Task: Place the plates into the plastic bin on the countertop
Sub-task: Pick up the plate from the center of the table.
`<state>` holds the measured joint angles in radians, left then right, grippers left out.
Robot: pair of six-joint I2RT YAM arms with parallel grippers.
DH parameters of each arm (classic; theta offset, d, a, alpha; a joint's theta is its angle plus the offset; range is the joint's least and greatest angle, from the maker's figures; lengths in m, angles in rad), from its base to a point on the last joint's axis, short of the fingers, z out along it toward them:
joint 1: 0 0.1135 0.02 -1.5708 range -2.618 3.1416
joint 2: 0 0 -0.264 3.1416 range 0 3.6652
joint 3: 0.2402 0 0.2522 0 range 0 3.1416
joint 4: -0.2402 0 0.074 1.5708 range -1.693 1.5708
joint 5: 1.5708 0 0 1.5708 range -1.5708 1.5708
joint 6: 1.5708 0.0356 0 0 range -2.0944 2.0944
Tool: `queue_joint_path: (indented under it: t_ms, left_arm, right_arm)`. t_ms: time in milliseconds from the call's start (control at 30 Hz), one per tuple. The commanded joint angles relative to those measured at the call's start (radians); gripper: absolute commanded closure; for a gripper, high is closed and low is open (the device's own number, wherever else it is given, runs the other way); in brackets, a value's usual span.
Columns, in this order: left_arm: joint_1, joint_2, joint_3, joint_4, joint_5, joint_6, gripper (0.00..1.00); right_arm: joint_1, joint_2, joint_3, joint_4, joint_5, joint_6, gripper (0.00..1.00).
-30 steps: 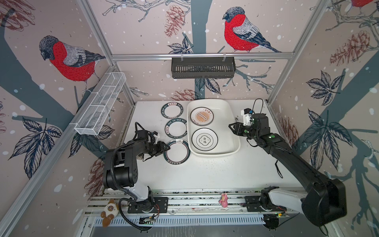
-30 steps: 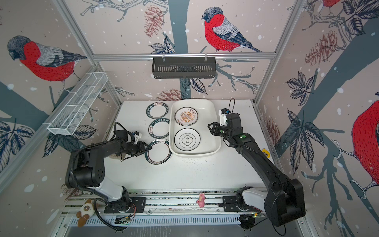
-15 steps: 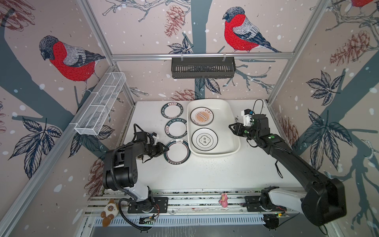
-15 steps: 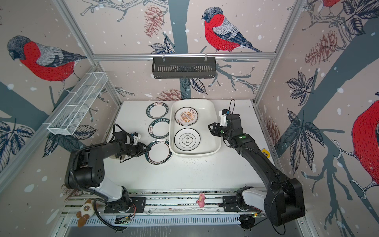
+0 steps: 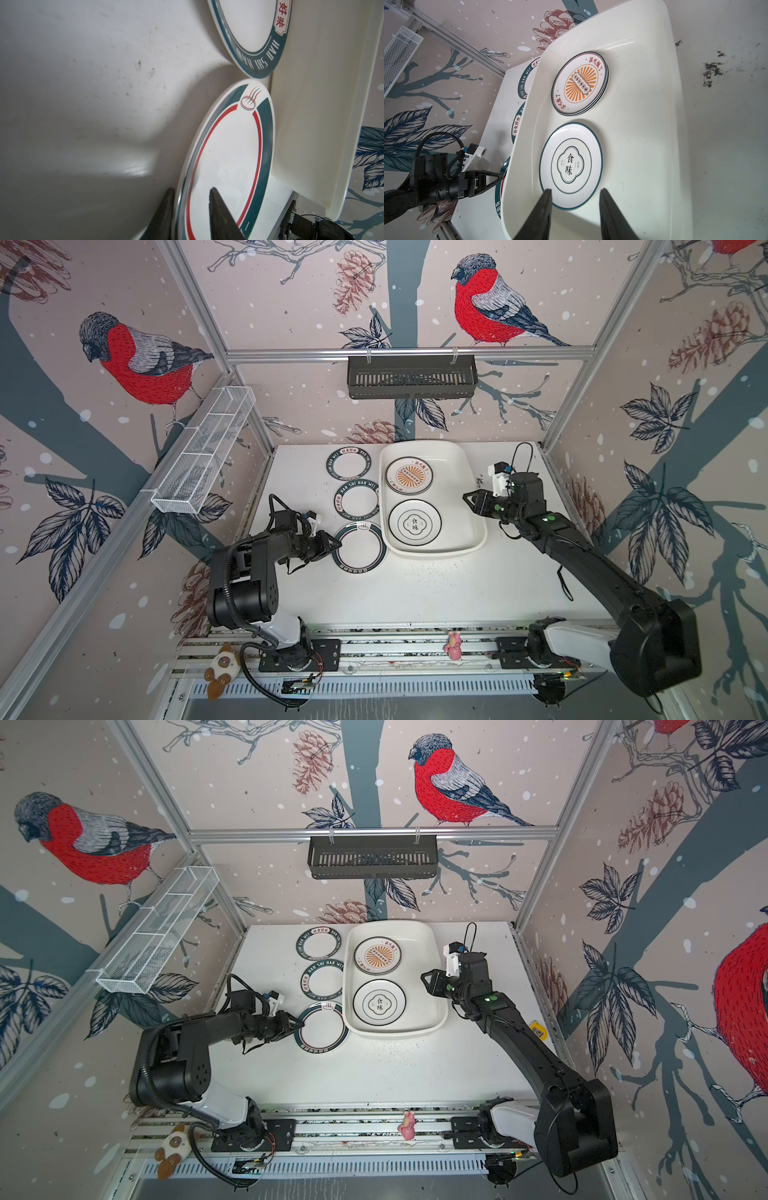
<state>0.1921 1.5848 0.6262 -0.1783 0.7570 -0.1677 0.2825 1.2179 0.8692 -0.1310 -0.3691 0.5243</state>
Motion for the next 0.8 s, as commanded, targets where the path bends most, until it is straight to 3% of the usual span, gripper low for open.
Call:
queue_joint_path:
  t_ms: [0, 167, 633, 767]
  left_arm:
    - [0.002, -0.004, -0.018, -0.014, -0.028, -0.004, 0.73]
    - [0.004, -0.012, -0.024, -0.011, -0.034, -0.01, 0.75]
    - [0.018, -0.045, -0.039, 0.006, -0.052, -0.045, 1.0]
    - [0.024, -0.063, -0.041, 0.006, -0.06, -0.051, 1.0]
  right_arm:
    - [-0.003, -0.001, -0.003, 0.027, -0.008, 0.008, 0.6]
    - [-0.004, 0.0, -0.005, 0.025, -0.01, 0.008, 0.6]
    - [-0.009, 0.002, -0.007, 0.029, -0.016, 0.012, 0.61]
    - [-0.008, 0.004, -0.006, 0.032, -0.02, 0.014, 0.61]
